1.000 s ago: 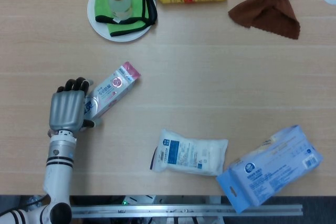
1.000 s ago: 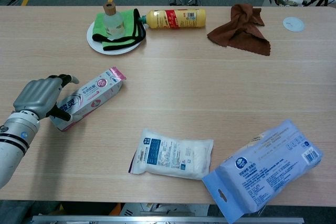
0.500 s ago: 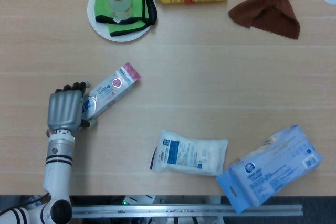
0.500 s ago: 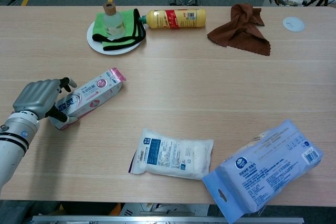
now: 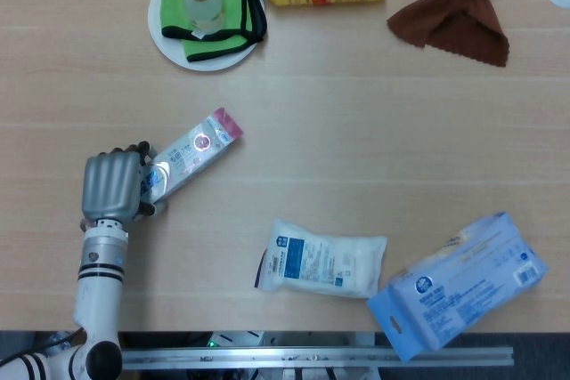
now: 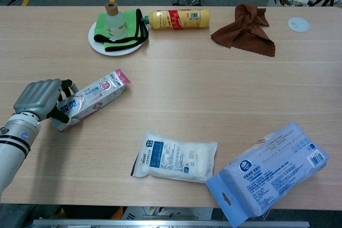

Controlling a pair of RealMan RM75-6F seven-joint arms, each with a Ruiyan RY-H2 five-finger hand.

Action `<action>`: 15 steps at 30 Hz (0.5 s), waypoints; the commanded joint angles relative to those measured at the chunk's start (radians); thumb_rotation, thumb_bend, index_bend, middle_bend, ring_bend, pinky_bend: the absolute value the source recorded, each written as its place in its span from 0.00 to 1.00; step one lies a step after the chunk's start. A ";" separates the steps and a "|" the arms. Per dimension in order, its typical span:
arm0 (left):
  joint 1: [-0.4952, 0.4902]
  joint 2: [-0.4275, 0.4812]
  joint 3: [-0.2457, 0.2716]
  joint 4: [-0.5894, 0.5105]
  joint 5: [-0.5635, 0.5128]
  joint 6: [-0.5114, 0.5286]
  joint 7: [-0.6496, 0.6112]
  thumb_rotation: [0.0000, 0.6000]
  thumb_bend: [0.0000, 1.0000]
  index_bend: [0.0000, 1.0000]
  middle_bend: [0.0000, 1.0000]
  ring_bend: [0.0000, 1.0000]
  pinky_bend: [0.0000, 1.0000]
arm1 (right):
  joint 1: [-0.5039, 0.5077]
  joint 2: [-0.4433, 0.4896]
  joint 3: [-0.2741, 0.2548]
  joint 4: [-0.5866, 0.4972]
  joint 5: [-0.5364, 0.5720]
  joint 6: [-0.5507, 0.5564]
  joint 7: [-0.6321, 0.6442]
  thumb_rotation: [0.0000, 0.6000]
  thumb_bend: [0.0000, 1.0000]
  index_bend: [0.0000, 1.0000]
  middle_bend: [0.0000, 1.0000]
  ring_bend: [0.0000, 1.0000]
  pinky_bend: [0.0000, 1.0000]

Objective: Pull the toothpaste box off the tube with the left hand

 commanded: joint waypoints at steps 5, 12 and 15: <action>-0.001 0.040 0.017 -0.062 0.058 0.040 0.028 1.00 0.06 0.41 0.50 0.46 0.50 | 0.001 -0.003 0.000 0.004 0.000 -0.002 0.003 1.00 0.08 0.39 0.34 0.26 0.34; -0.009 0.120 0.037 -0.151 0.125 0.090 0.129 1.00 0.06 0.42 0.51 0.46 0.50 | 0.000 -0.004 -0.001 0.005 0.001 -0.003 0.005 1.00 0.08 0.39 0.34 0.26 0.34; -0.019 0.166 0.040 -0.187 0.152 0.114 0.208 1.00 0.06 0.42 0.51 0.46 0.50 | -0.001 -0.005 -0.001 0.005 0.001 -0.002 0.006 1.00 0.08 0.39 0.34 0.26 0.34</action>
